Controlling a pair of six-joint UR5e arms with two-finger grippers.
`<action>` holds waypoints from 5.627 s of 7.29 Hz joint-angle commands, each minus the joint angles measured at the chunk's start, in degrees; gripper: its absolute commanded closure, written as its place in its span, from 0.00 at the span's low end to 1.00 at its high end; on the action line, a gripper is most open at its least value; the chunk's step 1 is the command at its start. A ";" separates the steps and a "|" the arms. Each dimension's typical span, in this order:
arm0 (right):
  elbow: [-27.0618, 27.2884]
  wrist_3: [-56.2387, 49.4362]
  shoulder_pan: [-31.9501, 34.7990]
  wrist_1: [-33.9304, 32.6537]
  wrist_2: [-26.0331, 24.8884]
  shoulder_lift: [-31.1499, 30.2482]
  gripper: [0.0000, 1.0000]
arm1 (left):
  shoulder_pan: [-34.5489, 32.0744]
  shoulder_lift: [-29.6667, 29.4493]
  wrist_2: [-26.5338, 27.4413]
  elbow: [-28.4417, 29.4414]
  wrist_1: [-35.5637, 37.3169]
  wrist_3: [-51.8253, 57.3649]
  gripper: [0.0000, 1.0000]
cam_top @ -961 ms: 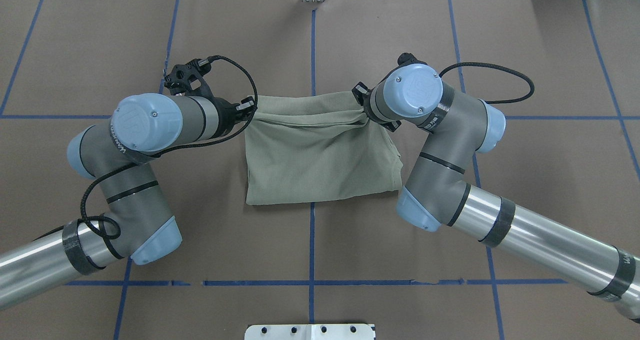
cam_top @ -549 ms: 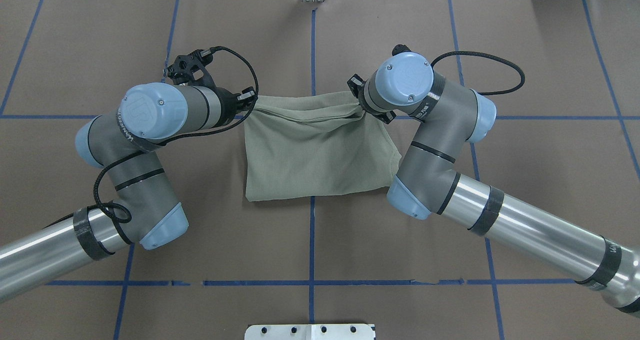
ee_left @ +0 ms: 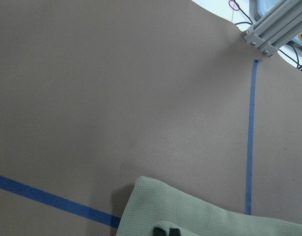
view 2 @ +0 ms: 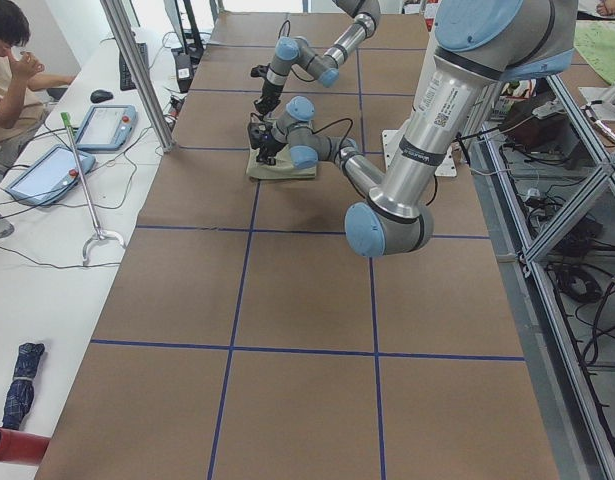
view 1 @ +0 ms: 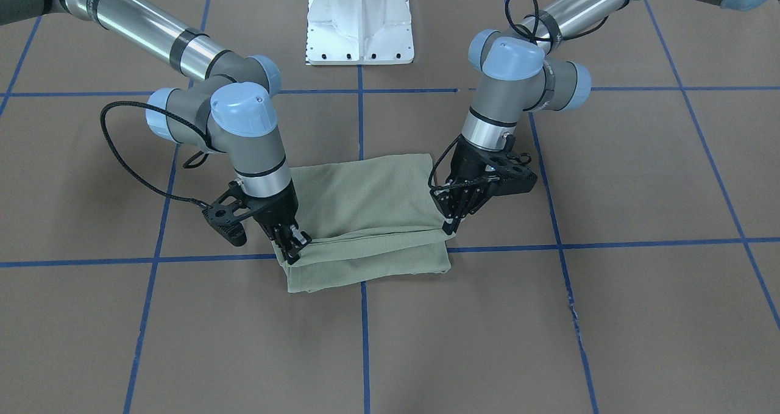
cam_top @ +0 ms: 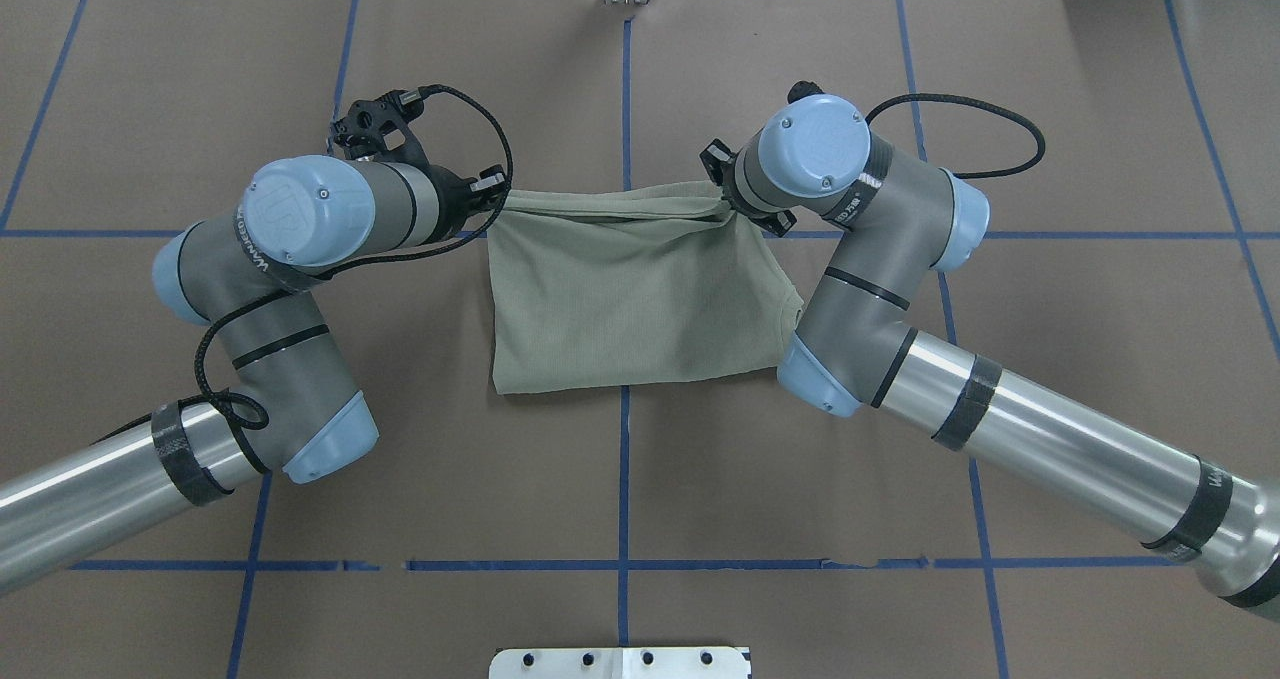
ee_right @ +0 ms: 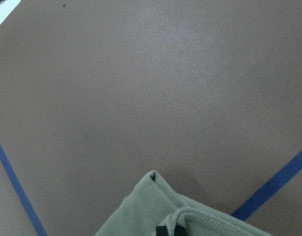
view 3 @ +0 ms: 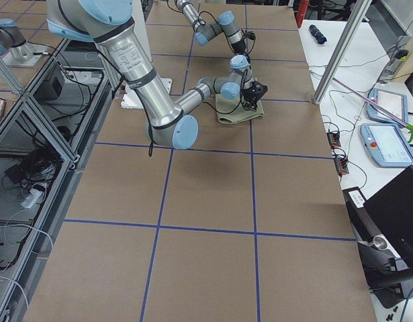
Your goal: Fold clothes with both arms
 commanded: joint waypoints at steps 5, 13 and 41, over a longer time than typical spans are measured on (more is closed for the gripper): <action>-3.97 -24.38 13.43 1.10 12.34 -2.06 0.00 | -9.11 -1.14 -6.65 4.46 -2.27 13.00 0.52; 8.95 -67.90 33.70 -0.56 32.47 -25.76 0.00 | -38.01 11.25 -37.54 1.74 4.44 61.72 0.52; 13.96 -96.03 43.77 -24.30 36.97 -34.67 0.00 | -50.01 25.14 -41.25 -2.32 25.97 92.83 0.00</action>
